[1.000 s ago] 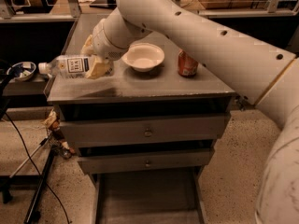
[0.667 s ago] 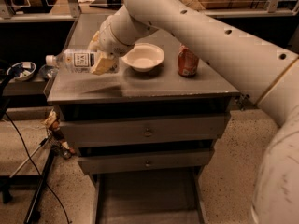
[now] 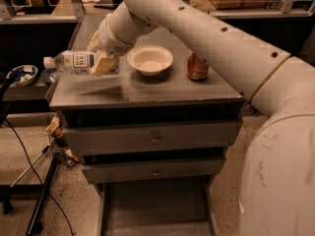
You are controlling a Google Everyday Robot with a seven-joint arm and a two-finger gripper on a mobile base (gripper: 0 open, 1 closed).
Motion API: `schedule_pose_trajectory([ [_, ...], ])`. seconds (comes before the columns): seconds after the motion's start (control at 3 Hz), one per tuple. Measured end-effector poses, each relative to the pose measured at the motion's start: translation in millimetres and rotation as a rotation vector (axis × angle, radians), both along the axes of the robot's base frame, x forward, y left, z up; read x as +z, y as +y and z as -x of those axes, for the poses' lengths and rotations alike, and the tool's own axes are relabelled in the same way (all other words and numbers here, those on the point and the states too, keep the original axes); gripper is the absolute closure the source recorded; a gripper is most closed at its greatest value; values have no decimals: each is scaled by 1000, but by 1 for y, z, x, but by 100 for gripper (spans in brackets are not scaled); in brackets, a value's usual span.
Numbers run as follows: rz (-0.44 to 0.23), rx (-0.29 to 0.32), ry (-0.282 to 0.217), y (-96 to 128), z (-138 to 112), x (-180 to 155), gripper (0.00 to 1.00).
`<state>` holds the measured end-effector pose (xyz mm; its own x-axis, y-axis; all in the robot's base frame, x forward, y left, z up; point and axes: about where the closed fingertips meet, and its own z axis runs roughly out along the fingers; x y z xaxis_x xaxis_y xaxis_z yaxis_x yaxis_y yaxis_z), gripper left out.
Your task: Pick blue plastic bottle from bottom drawer and place on counter
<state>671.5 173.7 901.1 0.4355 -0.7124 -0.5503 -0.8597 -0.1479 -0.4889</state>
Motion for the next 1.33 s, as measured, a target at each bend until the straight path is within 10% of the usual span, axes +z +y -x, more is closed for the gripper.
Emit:
schedule_pose_trajectory([
  [1.33, -8, 5, 48, 4, -2, -20, 100],
])
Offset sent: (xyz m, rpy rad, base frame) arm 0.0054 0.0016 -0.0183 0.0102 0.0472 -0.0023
